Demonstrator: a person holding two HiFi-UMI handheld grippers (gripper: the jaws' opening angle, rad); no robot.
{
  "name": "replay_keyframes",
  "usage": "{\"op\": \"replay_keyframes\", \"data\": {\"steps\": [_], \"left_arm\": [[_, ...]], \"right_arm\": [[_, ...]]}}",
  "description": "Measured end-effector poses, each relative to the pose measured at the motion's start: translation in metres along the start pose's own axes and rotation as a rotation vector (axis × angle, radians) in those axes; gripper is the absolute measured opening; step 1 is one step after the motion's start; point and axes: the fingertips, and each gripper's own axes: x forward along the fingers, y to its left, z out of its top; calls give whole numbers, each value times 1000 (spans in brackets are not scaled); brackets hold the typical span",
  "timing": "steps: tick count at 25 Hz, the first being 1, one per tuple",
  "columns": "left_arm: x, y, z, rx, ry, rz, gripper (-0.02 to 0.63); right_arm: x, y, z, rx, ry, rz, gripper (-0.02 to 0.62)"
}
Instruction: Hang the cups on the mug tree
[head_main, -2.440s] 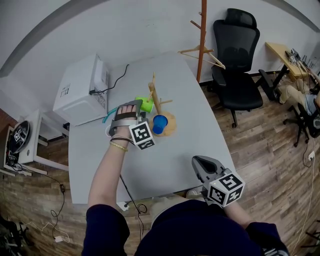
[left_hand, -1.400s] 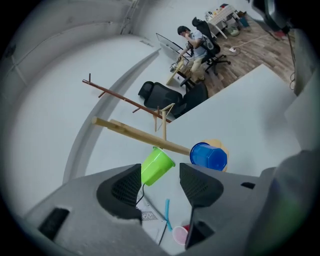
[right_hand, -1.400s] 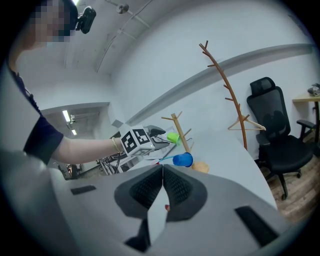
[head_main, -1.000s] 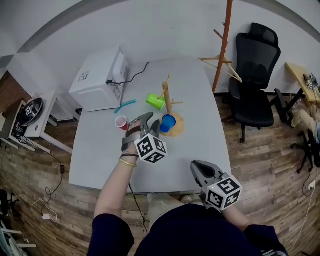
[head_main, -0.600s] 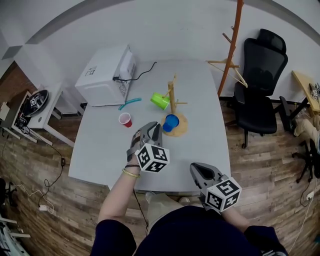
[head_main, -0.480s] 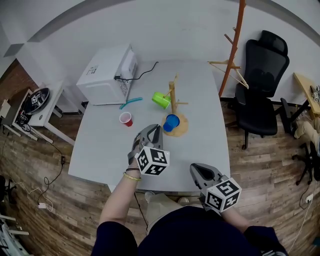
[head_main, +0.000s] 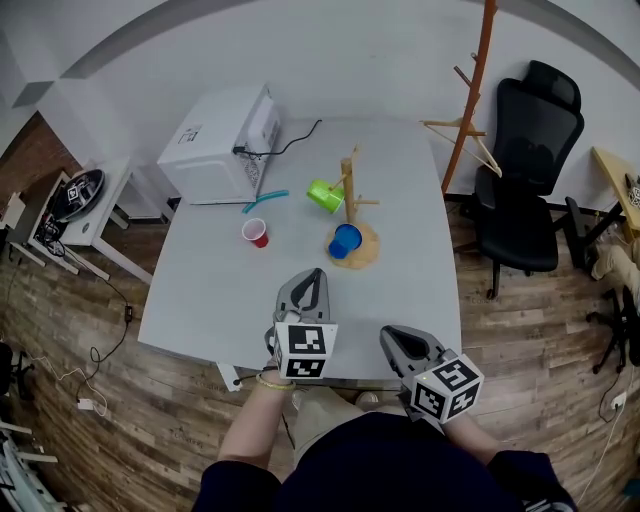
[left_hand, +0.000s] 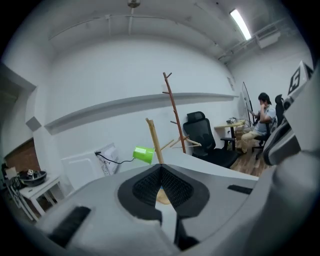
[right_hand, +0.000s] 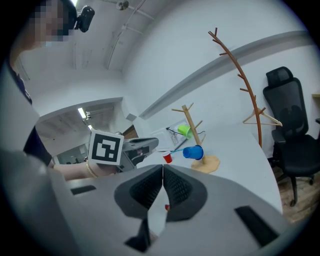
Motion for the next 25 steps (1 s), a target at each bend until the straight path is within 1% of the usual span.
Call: {"op": "replay_keyframes", "data": {"steps": [3, 7, 9, 14, 17, 25], "left_arm": [[-14, -2, 6, -78, -24, -9, 20], [-31, -1, 5, -179, -48, -13, 20], [-38, -1, 2, -212, -52, -11, 20], [-46, 0, -5, -255, -48, -36, 20], [-50, 13, -7, -281, -56, -39, 20], [-58, 52, -26, -292, -29, -60, 20]], "right_arm": [[1, 4, -2, -2, 7, 4, 29], [5, 9, -4, -1, 11, 3, 29], [6, 9, -5, 2, 11, -4, 29], [14, 13, -5, 9, 7, -24, 29], [25, 19, -2, 14, 2, -30, 29], [68, 42, 3, 39, -4, -48, 29]]}}
